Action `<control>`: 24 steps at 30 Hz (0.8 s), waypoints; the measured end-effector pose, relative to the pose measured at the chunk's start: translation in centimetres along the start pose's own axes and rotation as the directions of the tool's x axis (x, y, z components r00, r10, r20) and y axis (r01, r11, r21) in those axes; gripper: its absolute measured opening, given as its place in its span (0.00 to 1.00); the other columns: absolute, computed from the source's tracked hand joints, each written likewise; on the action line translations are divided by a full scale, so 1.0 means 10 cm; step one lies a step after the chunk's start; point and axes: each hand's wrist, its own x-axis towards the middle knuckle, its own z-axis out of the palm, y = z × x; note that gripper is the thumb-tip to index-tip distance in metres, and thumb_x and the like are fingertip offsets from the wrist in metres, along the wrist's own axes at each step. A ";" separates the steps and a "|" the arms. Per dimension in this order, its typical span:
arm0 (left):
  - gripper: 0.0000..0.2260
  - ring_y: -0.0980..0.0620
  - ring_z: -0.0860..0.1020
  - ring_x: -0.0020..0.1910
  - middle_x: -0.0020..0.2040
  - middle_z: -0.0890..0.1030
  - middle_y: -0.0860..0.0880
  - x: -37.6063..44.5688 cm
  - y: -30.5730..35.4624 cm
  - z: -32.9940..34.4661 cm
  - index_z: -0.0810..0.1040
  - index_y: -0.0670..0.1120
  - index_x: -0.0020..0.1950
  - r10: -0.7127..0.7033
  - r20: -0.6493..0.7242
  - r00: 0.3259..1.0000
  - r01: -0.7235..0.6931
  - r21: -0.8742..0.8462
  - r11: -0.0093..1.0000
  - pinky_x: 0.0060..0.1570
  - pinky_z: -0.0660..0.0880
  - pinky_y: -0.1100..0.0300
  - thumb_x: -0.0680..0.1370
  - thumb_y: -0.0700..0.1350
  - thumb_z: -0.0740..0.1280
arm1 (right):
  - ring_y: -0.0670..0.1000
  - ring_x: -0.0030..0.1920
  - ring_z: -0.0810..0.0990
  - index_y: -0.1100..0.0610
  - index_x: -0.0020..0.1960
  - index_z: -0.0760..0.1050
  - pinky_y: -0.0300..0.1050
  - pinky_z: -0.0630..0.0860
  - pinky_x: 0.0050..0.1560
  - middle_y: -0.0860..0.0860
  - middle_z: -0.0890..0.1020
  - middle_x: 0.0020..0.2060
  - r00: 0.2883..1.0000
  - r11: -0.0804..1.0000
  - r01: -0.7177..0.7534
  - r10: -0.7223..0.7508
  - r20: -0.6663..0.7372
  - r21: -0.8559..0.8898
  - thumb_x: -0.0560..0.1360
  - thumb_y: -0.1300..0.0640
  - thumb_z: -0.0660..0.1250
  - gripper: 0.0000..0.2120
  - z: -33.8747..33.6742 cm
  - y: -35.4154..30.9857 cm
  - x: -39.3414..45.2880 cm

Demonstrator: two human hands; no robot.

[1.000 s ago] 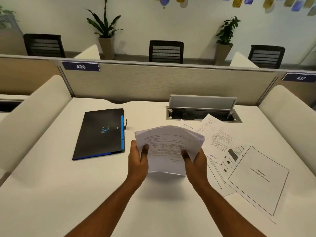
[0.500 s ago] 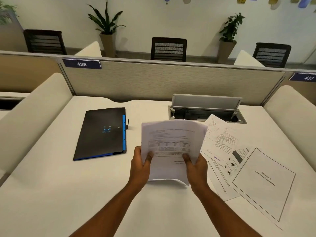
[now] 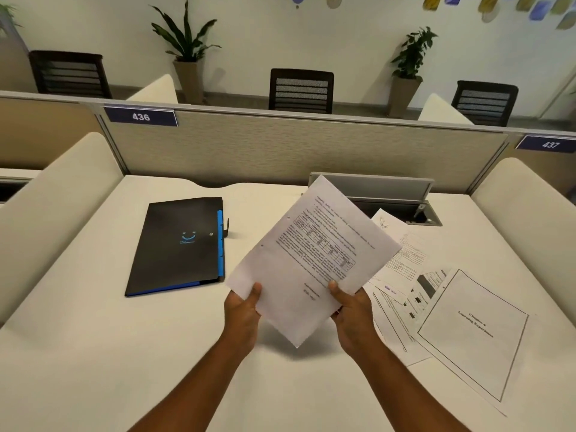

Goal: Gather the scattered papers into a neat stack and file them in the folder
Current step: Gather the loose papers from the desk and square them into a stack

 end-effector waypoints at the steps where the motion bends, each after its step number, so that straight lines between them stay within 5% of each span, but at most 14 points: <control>1: 0.17 0.47 0.79 0.58 0.58 0.80 0.49 0.02 0.05 -0.01 0.71 0.50 0.66 0.051 -0.039 0.998 -0.048 0.090 0.995 0.58 0.77 0.47 0.77 0.44 0.68 | 0.61 0.63 0.82 0.55 0.70 0.74 0.63 0.79 0.62 0.57 0.84 0.62 1.000 0.999 -0.009 0.008 0.008 0.034 0.73 0.64 0.72 0.26 -0.04 -0.06 0.01; 5: 0.19 0.48 0.77 0.56 0.58 0.78 0.49 0.14 0.26 -0.18 0.70 0.49 0.67 0.187 -0.108 0.976 -0.143 0.331 0.933 0.53 0.75 0.52 0.78 0.48 0.68 | 0.63 0.61 0.81 0.58 0.70 0.75 0.69 0.78 0.61 0.60 0.83 0.61 0.999 0.998 0.027 -0.025 -0.041 0.049 0.75 0.59 0.70 0.23 -0.26 -0.40 0.16; 9: 0.16 0.48 0.79 0.51 0.53 0.78 0.50 0.18 0.43 -0.28 0.70 0.50 0.64 0.310 -0.096 0.946 -0.235 0.458 0.857 0.41 0.77 0.59 0.78 0.49 0.67 | 0.60 0.56 0.86 0.52 0.63 0.80 0.58 0.85 0.51 0.54 0.87 0.55 0.993 0.878 0.082 -0.031 0.113 -0.472 0.74 0.54 0.75 0.18 -0.36 -0.68 0.22; 12: 0.13 0.48 0.80 0.49 0.50 0.79 0.50 0.12 0.44 -0.23 0.71 0.52 0.61 0.382 -0.053 0.923 -0.304 0.508 0.806 0.38 0.77 0.61 0.78 0.49 0.67 | 0.55 0.53 0.87 0.51 0.61 0.81 0.56 0.84 0.54 0.50 0.87 0.53 0.981 0.730 0.148 -0.024 0.192 -0.667 0.73 0.58 0.77 0.17 -0.26 -0.61 0.20; 19: 0.14 0.52 0.80 0.49 0.50 0.77 0.58 -0.26 0.46 -0.13 0.69 0.61 0.60 0.510 -0.045 0.859 -0.438 0.452 0.777 0.41 0.81 0.62 0.76 0.54 0.67 | 0.45 0.48 0.84 0.49 0.59 0.79 0.35 0.82 0.42 0.45 0.85 0.49 0.924 0.739 0.316 -0.383 0.015 -0.595 0.74 0.59 0.77 0.15 -0.05 -0.26 0.04; 22: 0.14 0.56 0.80 0.50 0.49 0.77 0.66 -0.37 0.36 -0.25 0.69 0.69 0.56 0.536 -0.021 0.844 -0.471 0.448 0.760 0.38 0.79 0.69 0.75 0.53 0.68 | 0.45 0.49 0.85 0.51 0.60 0.79 0.40 0.84 0.46 0.45 0.85 0.49 0.933 0.753 0.286 -0.360 -0.008 -0.593 0.73 0.58 0.78 0.17 -0.12 -0.07 -0.04; 24: 0.17 0.54 0.80 0.50 0.51 0.77 0.61 -0.40 0.21 -0.34 0.68 0.64 0.60 0.478 -0.025 0.878 -0.408 0.485 0.774 0.43 0.80 0.63 0.75 0.51 0.70 | 0.48 0.52 0.84 0.53 0.61 0.78 0.47 0.85 0.51 0.47 0.85 0.51 0.961 0.735 0.215 -0.276 0.006 -0.643 0.73 0.58 0.78 0.18 -0.21 0.11 -0.10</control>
